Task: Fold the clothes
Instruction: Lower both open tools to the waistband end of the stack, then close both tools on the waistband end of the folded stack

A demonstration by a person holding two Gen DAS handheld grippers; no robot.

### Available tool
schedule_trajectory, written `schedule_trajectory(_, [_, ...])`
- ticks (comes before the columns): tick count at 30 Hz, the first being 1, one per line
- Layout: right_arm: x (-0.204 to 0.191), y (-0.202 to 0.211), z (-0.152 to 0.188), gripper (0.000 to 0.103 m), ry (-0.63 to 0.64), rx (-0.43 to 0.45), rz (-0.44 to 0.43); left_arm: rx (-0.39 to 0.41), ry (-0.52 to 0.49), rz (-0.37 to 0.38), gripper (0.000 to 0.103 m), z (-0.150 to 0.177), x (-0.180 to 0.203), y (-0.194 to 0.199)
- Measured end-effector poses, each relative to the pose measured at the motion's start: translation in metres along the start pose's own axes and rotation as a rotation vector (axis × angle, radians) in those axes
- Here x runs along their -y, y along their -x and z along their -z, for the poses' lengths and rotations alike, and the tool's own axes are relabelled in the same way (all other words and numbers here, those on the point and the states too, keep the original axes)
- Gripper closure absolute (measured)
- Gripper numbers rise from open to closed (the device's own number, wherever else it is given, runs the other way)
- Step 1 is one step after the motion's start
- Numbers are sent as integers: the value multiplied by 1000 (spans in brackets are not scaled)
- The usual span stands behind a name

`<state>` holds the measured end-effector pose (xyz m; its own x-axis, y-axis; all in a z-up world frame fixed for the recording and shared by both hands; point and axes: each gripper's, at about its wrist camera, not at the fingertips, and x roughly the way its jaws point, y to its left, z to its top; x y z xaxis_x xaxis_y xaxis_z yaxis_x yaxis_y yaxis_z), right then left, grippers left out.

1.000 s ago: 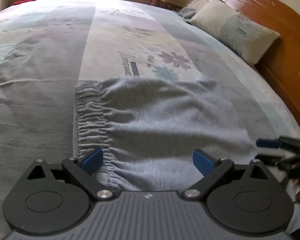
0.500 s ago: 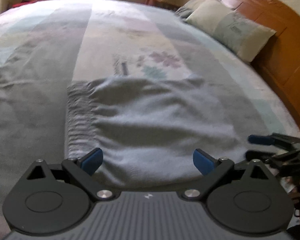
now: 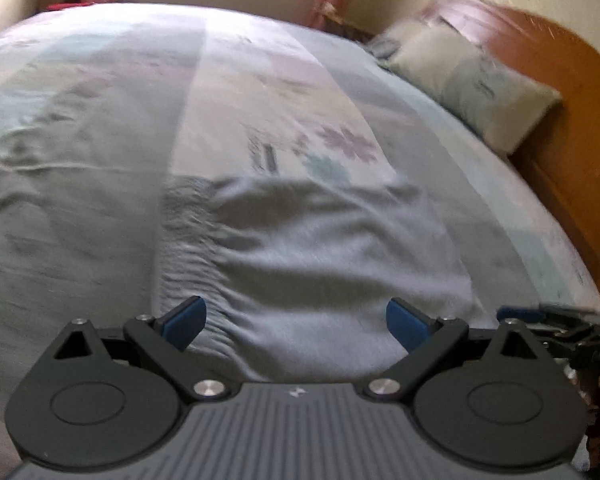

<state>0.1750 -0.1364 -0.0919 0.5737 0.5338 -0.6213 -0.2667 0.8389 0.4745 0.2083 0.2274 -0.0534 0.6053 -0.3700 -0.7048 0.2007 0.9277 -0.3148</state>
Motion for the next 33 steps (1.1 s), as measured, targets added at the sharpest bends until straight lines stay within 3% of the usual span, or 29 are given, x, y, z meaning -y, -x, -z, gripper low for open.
schedule_trajectory(6, [52,-1,-10,3,-270,3,-105,27,210,45,7,-3,-59,-1])
schedule_trajectory(10, [82,-9,-15,3,-397,-16,-142,-21,339,105,7,1,-91,-20])
schedule_trajectory(15, [100,-31,-26,0,-450,-81,-190,-104,463,208,7,5,-118,-52])
schedule_trajectory(23, [112,-74,-50,0,-500,-99,-266,-140,495,329,4,-18,-128,-87])
schedule_trajectory(29, [109,-96,-75,0,-456,-103,-275,-143,486,358,2,-42,-129,-108])
schedule_trajectory(33, [109,-95,-75,0,-455,-112,-286,-158,509,389,2,-34,-127,-106])
